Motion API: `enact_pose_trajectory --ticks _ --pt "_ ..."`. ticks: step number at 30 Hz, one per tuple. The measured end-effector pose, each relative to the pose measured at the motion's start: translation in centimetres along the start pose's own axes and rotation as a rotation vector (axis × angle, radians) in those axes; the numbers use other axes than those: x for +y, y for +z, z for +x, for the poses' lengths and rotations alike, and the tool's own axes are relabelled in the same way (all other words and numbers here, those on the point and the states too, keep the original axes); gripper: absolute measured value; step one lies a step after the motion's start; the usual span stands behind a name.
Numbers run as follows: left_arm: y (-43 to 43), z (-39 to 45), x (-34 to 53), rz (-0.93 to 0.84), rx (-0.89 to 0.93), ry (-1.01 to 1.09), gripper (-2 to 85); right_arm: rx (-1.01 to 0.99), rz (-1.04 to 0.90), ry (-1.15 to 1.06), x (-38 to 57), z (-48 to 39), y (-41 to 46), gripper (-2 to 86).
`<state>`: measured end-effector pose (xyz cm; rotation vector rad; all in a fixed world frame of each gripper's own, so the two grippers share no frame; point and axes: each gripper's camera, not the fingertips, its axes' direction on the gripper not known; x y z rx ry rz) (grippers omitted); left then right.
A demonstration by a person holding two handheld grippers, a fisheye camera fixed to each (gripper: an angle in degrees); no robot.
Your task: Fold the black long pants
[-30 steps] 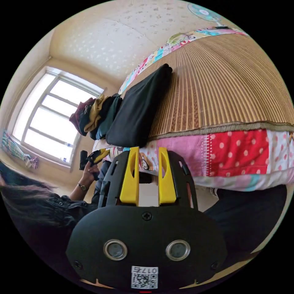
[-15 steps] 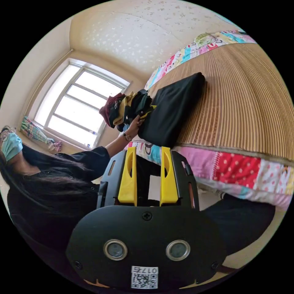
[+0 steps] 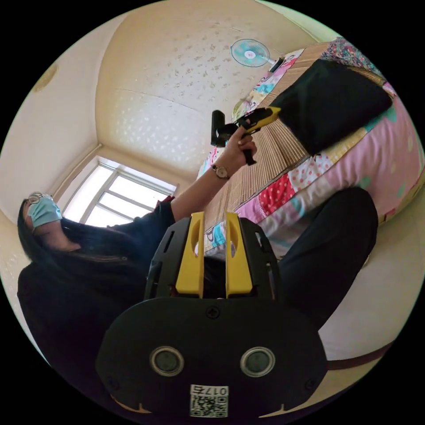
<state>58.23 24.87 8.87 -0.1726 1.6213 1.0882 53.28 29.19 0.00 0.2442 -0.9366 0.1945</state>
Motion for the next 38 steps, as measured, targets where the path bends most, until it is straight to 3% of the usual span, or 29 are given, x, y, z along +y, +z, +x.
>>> enact_pose_trajectory --ticks 2,6,12,16,21,23,28,31,33,36,38 --pt "2.4 3.6 2.1 -0.002 0.086 0.016 6.3 0.083 -0.067 0.013 0.9 -0.1 1.2 7.4" --pt "1.6 5.6 11.3 0.028 0.083 0.009 6.4 0.161 -0.142 0.071 1.8 1.1 3.1 6.9" --pt "-9.2 6.2 30.1 0.061 -0.287 -0.184 0.6 0.13 -0.282 0.065 -0.9 1.3 10.0 3.1" --pt "-19.7 6.1 40.0 0.089 -0.498 -0.43 -0.8 0.298 -0.46 -0.021 -6.1 -1.9 19.2 1.2" --pt "-34.3 11.6 47.5 0.317 -0.794 -0.54 -0.4 0.5 -0.508 -0.279 -10.2 -9.1 30.4 0.6" --pt "-42.8 15.8 50.4 0.505 -0.974 -0.567 0.8 0.559 -0.487 -0.333 -10.7 -10.8 34.6 0.5" --pt "-60.0 23.0 55.2 0.823 -1.292 -0.623 10.6 0.695 -0.525 -0.4 -7.5 -11.1 40.6 0.5" --pt "-69.0 24.1 57.2 0.93 -1.437 -0.684 12.4 0.69 -0.344 -0.47 -4.4 -11.5 39.6 0.4" --pt "-73.4 21.9 58.1 0.941 -1.396 -0.757 12.5 0.678 -0.247 -0.499 -2.6 -11.4 39.0 0.4" --pt "-77.5 13.4 60.1 0.915 -1.103 -0.873 11.6 0.7 -0.21 -0.657 0.0 -11.8 38.6 0.4" --pt "-78.8 10.6 62.9 1.181 -0.745 -0.874 7.2 0.721 -0.237 -0.702 0.6 -12.0 38.3 0.4"
